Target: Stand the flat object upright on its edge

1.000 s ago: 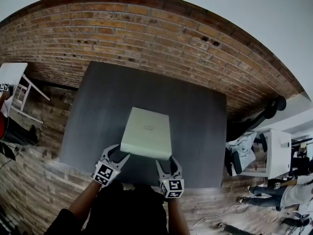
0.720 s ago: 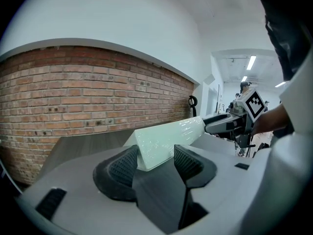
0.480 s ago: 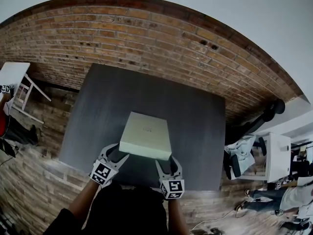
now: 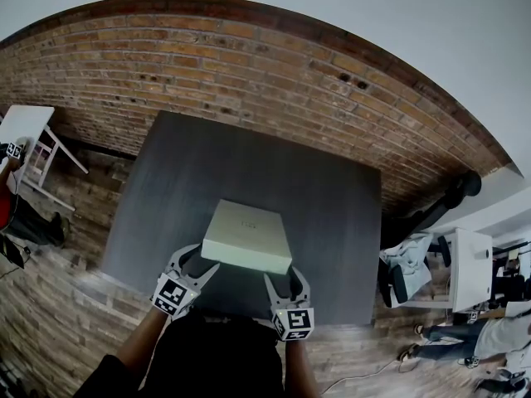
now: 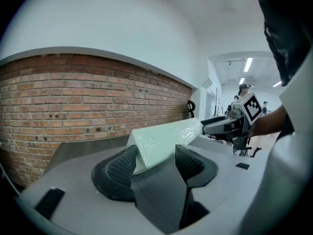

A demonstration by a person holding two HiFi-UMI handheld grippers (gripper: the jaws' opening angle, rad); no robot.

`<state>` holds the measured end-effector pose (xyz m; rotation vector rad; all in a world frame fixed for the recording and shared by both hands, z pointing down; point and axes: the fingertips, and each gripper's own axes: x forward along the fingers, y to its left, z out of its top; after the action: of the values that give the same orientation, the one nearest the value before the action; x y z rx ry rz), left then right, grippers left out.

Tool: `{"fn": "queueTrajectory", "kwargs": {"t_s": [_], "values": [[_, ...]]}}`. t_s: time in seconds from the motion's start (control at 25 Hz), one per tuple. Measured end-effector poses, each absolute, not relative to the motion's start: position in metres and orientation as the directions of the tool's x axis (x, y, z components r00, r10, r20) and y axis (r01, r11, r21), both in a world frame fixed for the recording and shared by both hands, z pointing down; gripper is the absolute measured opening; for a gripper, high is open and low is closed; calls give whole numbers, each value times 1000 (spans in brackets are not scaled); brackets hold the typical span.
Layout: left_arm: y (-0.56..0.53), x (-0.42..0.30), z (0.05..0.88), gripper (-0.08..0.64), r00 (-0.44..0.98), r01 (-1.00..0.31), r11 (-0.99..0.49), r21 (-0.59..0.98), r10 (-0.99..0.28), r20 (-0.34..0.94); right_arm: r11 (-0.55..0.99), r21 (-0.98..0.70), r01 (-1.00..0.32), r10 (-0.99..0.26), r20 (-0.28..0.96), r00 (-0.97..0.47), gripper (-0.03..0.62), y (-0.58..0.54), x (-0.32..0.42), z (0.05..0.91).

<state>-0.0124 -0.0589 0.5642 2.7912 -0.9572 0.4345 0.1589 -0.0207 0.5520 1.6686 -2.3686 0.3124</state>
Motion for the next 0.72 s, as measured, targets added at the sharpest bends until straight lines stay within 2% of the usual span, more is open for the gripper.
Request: {"fn": "queueTrajectory", "kwargs": {"t_s": [0.72], "values": [[-50,-16,554,242,748,-632,-774,37,-596,290,341,31,-940,-904,286,-319,257,-13,157,543]]}}
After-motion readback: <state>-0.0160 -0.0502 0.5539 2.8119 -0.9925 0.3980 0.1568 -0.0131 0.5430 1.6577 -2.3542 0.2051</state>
